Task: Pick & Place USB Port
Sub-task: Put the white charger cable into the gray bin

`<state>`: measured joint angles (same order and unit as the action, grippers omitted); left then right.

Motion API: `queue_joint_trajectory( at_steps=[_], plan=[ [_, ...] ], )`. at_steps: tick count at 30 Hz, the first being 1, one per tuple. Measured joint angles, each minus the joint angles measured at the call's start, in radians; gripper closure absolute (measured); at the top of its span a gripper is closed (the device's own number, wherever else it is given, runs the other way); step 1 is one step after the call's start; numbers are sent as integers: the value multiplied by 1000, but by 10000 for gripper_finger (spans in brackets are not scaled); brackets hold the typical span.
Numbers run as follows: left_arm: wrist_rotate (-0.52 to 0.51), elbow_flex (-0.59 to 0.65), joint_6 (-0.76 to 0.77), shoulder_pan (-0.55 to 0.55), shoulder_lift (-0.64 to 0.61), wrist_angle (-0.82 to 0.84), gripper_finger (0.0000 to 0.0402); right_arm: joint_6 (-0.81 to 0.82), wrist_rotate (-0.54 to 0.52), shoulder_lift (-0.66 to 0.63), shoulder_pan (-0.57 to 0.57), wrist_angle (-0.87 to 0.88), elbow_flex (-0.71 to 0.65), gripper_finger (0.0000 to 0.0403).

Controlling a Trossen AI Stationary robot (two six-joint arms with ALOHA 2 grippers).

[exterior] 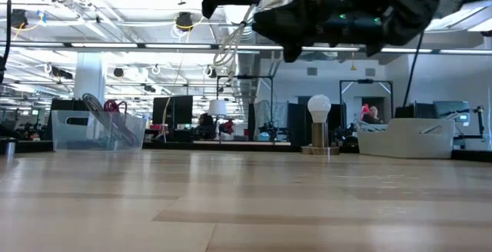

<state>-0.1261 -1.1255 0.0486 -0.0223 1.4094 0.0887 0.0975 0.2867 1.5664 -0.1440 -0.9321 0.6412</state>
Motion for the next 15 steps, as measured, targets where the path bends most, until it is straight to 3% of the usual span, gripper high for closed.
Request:
queue_joint_trajectory(
  at_steps=[11,15],
  plan=[
    [0,0,0,0,0,0,394,0,0,157,10,6,153,295],
    [0,0,0,3,0,0,394,0,0,173,9,4,164,315]
  ],
)
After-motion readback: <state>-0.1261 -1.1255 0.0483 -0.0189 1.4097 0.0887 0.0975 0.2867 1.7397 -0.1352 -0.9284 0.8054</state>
